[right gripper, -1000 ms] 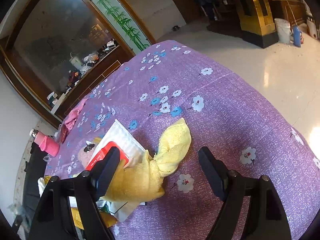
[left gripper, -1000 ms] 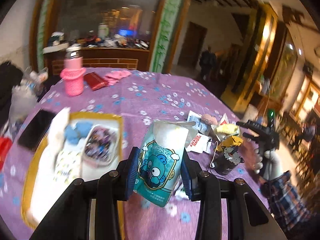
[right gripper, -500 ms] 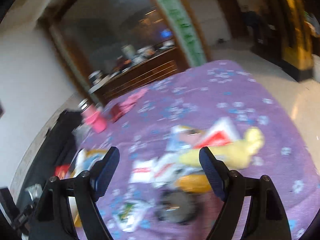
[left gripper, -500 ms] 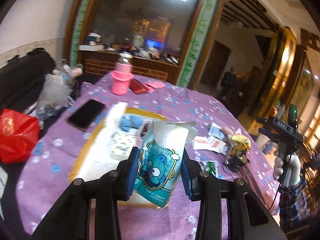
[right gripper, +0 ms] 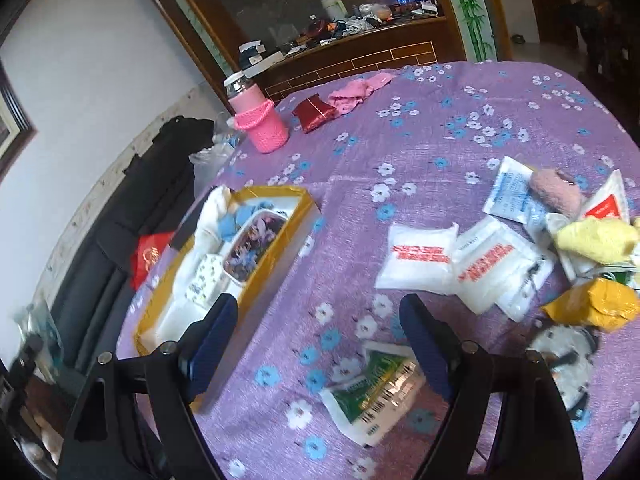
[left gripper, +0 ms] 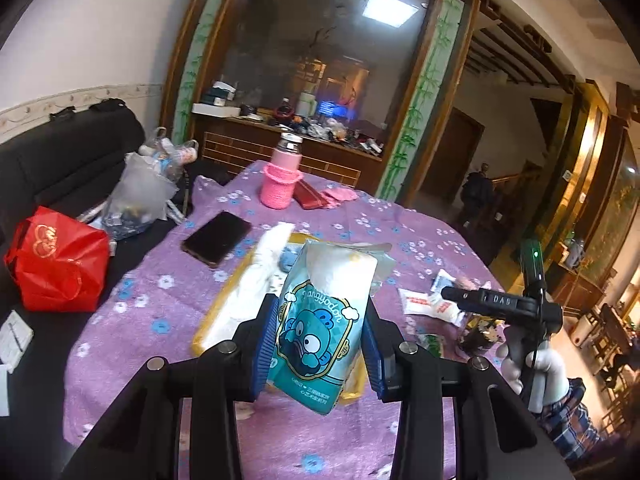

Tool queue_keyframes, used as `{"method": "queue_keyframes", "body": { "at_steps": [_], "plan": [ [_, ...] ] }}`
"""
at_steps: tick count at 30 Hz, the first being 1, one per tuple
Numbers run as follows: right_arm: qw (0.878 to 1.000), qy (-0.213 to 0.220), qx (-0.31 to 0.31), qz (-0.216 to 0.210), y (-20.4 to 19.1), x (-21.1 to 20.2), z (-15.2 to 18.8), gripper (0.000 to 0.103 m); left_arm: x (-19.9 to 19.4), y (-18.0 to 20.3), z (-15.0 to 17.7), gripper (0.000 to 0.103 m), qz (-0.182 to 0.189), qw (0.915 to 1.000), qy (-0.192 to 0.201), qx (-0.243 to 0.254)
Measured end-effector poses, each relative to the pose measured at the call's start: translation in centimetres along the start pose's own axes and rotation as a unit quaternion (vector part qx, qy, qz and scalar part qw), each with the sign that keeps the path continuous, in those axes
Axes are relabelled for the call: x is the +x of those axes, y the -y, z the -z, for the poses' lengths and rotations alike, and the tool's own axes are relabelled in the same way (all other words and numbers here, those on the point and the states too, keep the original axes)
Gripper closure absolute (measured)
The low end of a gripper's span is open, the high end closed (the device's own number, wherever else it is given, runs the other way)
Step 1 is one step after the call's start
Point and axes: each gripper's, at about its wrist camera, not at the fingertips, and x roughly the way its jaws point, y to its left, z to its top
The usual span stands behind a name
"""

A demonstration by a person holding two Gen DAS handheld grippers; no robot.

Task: Organize soft objects
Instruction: 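Lift the teal packet with the left tool toward the tray, then lower the teal packet into the tray with the left tool while the right tool adds a white packet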

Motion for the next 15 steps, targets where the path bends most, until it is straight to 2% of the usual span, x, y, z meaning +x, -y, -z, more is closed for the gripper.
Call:
{"method": "queue_keyframes", "body": {
  "at_steps": [8, 10, 15],
  "plan": [
    [0.999, 0.021, -0.01, 0.042, 1.3, -3.7, -1.1, 0.021, 4.2, 1.8, 0.4, 0.062, 0.07, 0.9971, -0.028, 0.007],
    [0.998, 0.012, -0.012, 0.059, 1.6, -3.8, -1.9, 0.021, 5.2, 2.1, 0.6, 0.062, 0.085, 0.9958, -0.034, 0.008],
    [0.993, -0.058, -0.029, 0.1, 1.8, -0.2, -4.3, 0.021, 7.0, 1.9, 1.0, 0.062, 0.105, 0.9936, -0.042, 0.006]
  ]
}}
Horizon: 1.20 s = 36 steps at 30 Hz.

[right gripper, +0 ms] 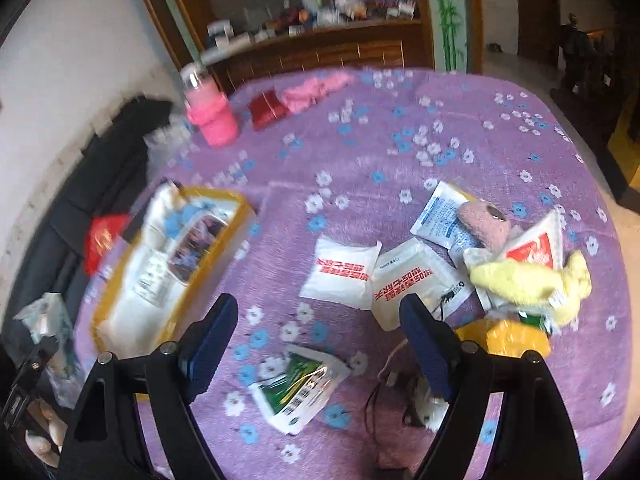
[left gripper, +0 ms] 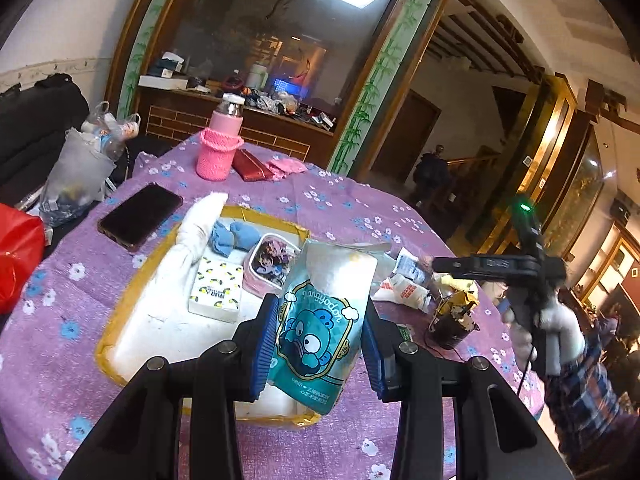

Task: Organize soft objects
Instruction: 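Lower the teal packet into the tray with the left tool while the right tool adds a white packet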

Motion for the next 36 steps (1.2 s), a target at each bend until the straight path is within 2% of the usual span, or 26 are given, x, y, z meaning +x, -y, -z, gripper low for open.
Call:
{"method": "queue_keyframes", "body": {
  "at_steps": [5, 8, 12, 14, 15, 17, 19, 21, 23, 26, 36],
  "plan": [
    [0.995, -0.098, 0.024, 0.009, -1.0, 6.8, -1.7, 0.021, 1.2, -1.4, 0.7, 0.062, 0.002, 0.9998, -0.016, -0.014],
    [0.991, -0.121, 0.031, 0.047, -1.0, 10.1, -2.4, 0.021, 1.1, -2.9, 0.9, 0.062, -0.003, 0.9994, -0.017, -0.03],
    [0.986, -0.145, 0.046, 0.067, -0.4, 12.7, -2.6, 0.021, 0.9, -4.6, 0.9, 0.062, -0.008, 0.9989, -0.015, -0.044],
    [0.986, -0.143, 0.039, 0.081, -0.5, 13.4, -2.7, 0.022, 1.0, -5.3, 1.0, 0.062, -0.009, 0.9986, -0.017, -0.05],
    [0.986, -0.142, 0.032, 0.084, -0.8, 13.7, -2.8, 0.027, 1.2, -5.6, 1.0, 0.062, -0.009, 0.9985, -0.018, -0.052],
    [0.985, -0.141, 0.017, 0.099, -1.4, 14.3, -2.6, 0.031, 1.5, -5.9, 1.1, 0.062, -0.007, 0.9982, -0.022, -0.056],
    [0.986, -0.127, 0.005, 0.112, -1.9, 14.3, -2.6, 0.045, 1.8, -6.1, 1.1, 0.062, -0.006, 0.998, -0.026, -0.058],
    [0.988, -0.119, 0.019, 0.095, -1.5, 13.9, -2.8, 0.073, 2.0, -6.2, 1.1, 0.062, -0.005, 0.9978, -0.029, -0.059],
    [0.99, -0.114, 0.046, 0.071, -0.7, 13.3, -2.6, 0.078, 2.0, -6.2, 1.1, 0.062, -0.007, 0.9977, -0.031, -0.06],
    [0.992, -0.09, 0.051, 0.066, -0.2, 12.2, -2.1, 0.081, 1.9, -6.2, 1.1, 0.062, -0.01, 0.9977, -0.03, -0.06],
    [0.998, -0.029, 0.059, 0.004, -0.5, 6.3, -1.1, 0.082, 2.1, -5.7, 1.1, 0.062, -0.014, 0.9977, -0.035, -0.057]
  ]
}}
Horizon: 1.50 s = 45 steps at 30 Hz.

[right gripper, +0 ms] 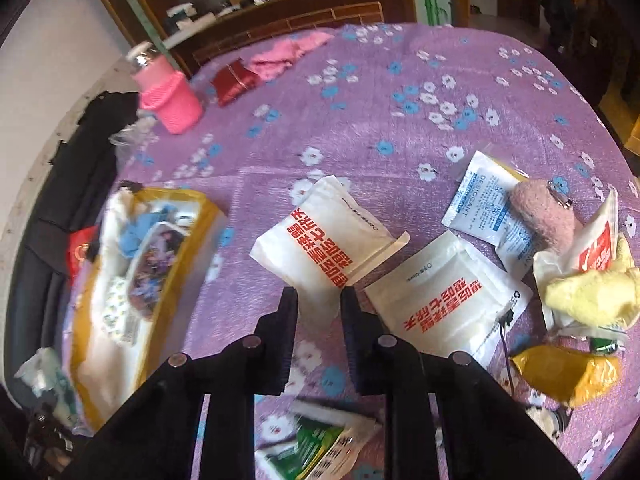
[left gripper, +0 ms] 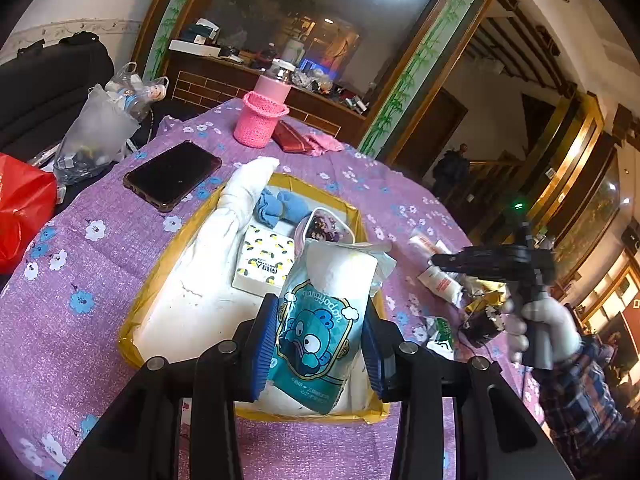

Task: Organize soft objects
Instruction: 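Lower the teal packet into the tray with the left tool while the right tool adds a white packet, then open the left tool over the tray and withdraw both tools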

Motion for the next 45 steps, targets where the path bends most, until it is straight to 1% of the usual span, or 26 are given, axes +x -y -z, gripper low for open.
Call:
{"method": "queue_keyframes", "body": {
  "at_steps": [3, 8, 11, 12, 14, 15, 16, 18, 20, 25, 27, 30, 31, 34, 37, 39, 40, 41, 45],
  "plan": [
    [1.0, 0.007, -0.015, -0.018, -1.3, -1.1, 0.6, 0.082, 0.5, 0.0, -0.1, 0.062, -0.01, 0.9999, -0.01, 0.0],
    [0.998, 0.001, -0.048, -0.052, -4.7, -1.8, 1.6, 0.082, 2.8, -0.1, -1.3, 0.061, -0.042, 0.9983, -0.04, 0.007],
    [0.995, -0.007, -0.069, -0.07, -7.1, -1.8, 2.2, 0.082, 4.6, -0.4, -2.0, 0.055, -0.057, 0.9966, -0.06, 0.007],
    [0.994, -0.01, -0.075, -0.075, -7.8, -1.6, 2.3, 0.082, 5.2, -0.6, -2.3, 0.05, -0.068, 0.9956, -0.063, 0.004],
    [0.992, -0.02, -0.09, -0.086, -9.6, -1.4, 2.7, 0.082, 6.5, -1.6, -3.0, 0.047, -0.092, 0.9932, -0.071, -0.012],
    [0.991, -0.024, -0.098, -0.089, -10.2, -1.3, 3.0, 0.082, 6.9, -1.9, -3.1, 0.047, -0.097, 0.9922, -0.075, -0.018],
    [0.989, -0.031, -0.111, -0.094, -11.3, -1.1, 3.3, 0.082, 7.3, -2.5, -3.4, 0.046, -0.1, 0.9911, -0.084, -0.029],
    [0.986, -0.044, -0.129, -0.101, -12.9, -0.6, 4.0, 0.082, 7.3, -3.5, -3.5, 0.044, -0.086, 0.9906, -0.092, -0.053],
    [0.981, -0.061, -0.151, -0.106, -14.6, 0.0, 4.8, 0.082, 6.2, -3.8, -3.4, 0.044, -0.072, 0.9924, -0.08, -0.059],
    [0.972, -0.098, -0.19, -0.1, -17.4, 1.9, 6.6, 0.082, 2.6, -4.5, -3.2, 0.043, -0.061, 0.994, -0.04, -0.082],
    [0.97, -0.112, -0.198, -0.088, -18.1, 2.7, 7.1, 0.082, 1.3, -4.9, -3.1, 0.043, -0.061, 0.9936, -0.022, -0.092],
    [0.968, -0.127, -0.203, -0.068, -18.7, 4.0, 7.3, 0.081, -0.3, -5.3, -2.8, 0.038, -0.064, 0.9925, 0.001, -0.105],
    [0.968, -0.13, -0.203, -0.062, -18.8, 4.3, 7.2, 0.081, -0.6, -5.4, -2.6, 0.038, -0.066, 0.9922, 0.007, -0.106],
    [0.969, -0.124, -0.209, -0.039, -19.1, 4.9, 7.0, 0.08, -1.2, -5.2, -2.3, 0.038, -0.073, 0.9918, 0.02, -0.103],
    [0.969, -0.119, -0.214, -0.044, -19.4, 4.7, 7.3, 0.071, -1.2, -5.1, -2.2, 0.038, -0.081, 0.9917, 0.024, -0.097],
    [0.967, -0.112, -0.219, -0.06, -19.4, 3.9, 7.7, 0.059, -1.3, -5.1, -2.1, 0.038, -0.076, 0.9918, 0.024, -0.1],
    [0.968, -0.104, -0.222, -0.064, -19.3, 3.3, 7.8, 0.056, -1.4, -5.2, -2.1, 0.038, -0.075, 0.9918, 0.024, -0.101],
    [0.968, -0.095, -0.224, -0.063, -19.2, 2.8, 7.9, 0.05, -1.5, -5.1, -2.1, 0.037, -0.076, 0.9918, 0.025, -0.1],
    [0.972, -0.054, -0.216, -0.078, -17.7, -0.2, 8.2, 0.047, -1.9, -4.9, -2.0, 0.035, -0.077, 0.9915, 0.028, -0.101]
  ]
}}
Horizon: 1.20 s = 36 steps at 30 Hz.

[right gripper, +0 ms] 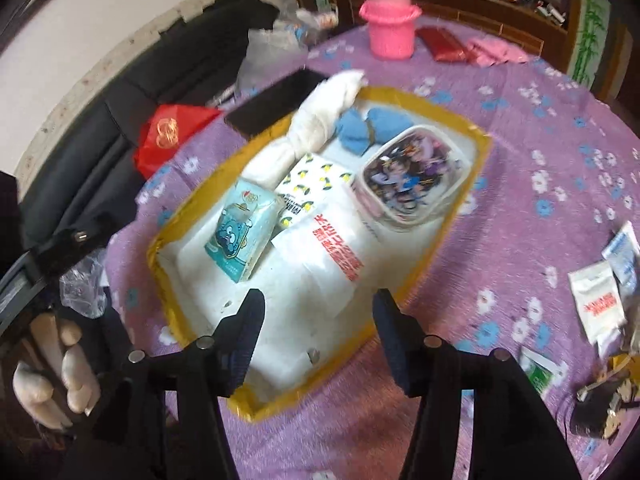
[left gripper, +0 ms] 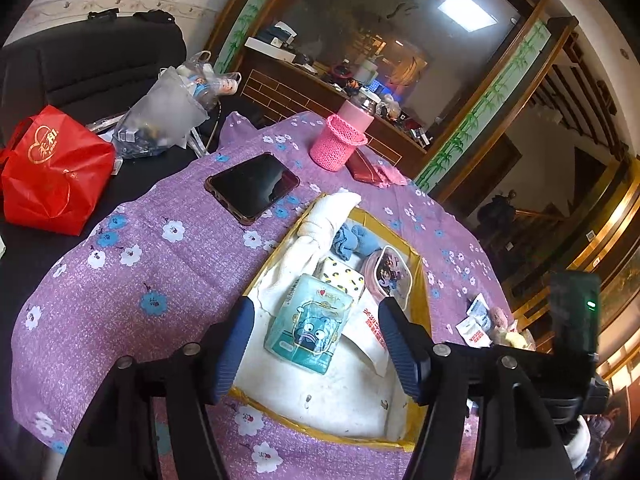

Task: Organize soft objects
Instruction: 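Open the left tool over the tray and withdraw both tools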

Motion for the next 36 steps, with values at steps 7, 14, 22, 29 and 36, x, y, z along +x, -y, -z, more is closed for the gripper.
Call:
{"method": "queue_keyframes", "body": {
  "at_steps": [7, 14, 22, 29, 36],
  "plan": [
    [0.994, 0.099, 0.037, 0.004, 4.4, -6.6, 3.9, 0.043, -0.7, 1.5, 0.5, 0.035, -0.005, 0.9999, 0.004, 0.014],
    [0.974, 0.189, 0.112, 0.056, 11.9, -14.1, 9.0, 0.032, -1.1, 5.4, 1.8, 0.035, 0.006, 0.9984, -0.002, 0.056],
    [0.94, 0.231, 0.227, 0.107, 21.2, -19.1, 15.4, 0.032, 0.1, 13.8, 5.5, 0.031, 0.066, 0.9828, -0.044, 0.166],
    [0.918, 0.239, 0.296, 0.107, 27.2, -19.2, 17.6, 0.031, 2.3, 18.6, 8.5, 0.031, 0.09, 0.9647, -0.099, 0.227],
    [0.913, 0.231, 0.318, 0.11, 30.7, -16.3, 16.5, 0.031, 3.9, 20.1, 10.0, 0.031, 0.08, 0.9616, -0.119, 0.234]
  ]
}}
